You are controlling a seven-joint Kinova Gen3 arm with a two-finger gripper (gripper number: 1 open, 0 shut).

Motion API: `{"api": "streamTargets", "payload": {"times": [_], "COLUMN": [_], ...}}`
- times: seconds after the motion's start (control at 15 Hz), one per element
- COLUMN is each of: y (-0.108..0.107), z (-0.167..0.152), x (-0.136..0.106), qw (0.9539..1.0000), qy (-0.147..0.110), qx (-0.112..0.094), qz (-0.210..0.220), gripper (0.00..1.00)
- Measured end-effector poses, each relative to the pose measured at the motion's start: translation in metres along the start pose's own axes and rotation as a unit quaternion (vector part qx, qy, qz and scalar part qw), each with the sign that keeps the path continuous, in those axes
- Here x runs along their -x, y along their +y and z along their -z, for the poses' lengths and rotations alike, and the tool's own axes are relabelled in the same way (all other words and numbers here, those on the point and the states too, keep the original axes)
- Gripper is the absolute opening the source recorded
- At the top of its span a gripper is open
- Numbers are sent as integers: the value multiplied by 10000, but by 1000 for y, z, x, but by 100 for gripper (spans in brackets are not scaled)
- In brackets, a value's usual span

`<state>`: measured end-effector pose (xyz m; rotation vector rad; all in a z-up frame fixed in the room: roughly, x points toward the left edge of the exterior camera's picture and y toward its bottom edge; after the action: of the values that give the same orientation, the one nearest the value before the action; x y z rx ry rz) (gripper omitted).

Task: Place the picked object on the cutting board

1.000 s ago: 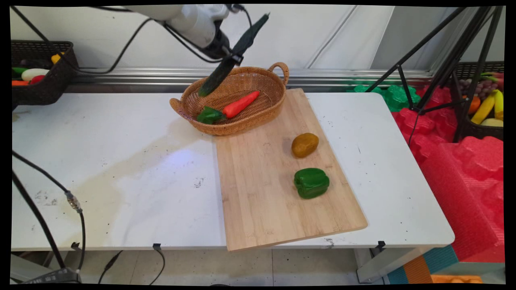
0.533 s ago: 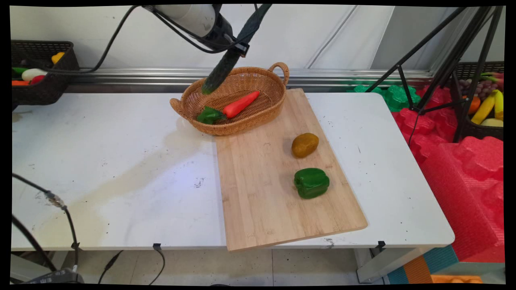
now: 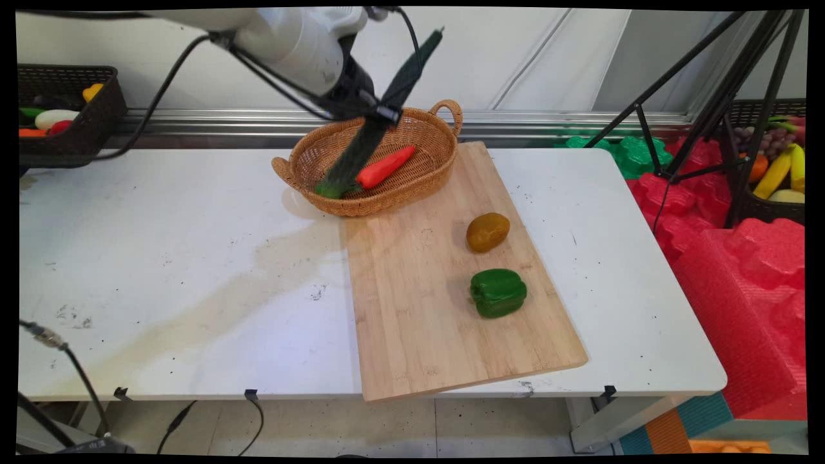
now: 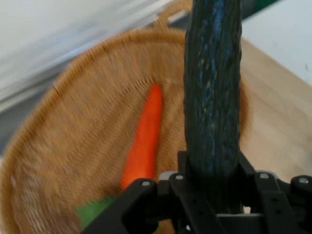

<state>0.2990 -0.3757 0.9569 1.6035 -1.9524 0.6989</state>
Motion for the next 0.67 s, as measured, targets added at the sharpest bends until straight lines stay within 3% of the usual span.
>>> {"api": "streamTargets", "payload": {"times": [0.4,0.67], "y": [29,47], "z": [2,-14], "x": [31,48], "qw": [9989,9968], "qy": [-405,-687], "qx": [107,137], "qz": [227,396], "gripper": [0,0]}}
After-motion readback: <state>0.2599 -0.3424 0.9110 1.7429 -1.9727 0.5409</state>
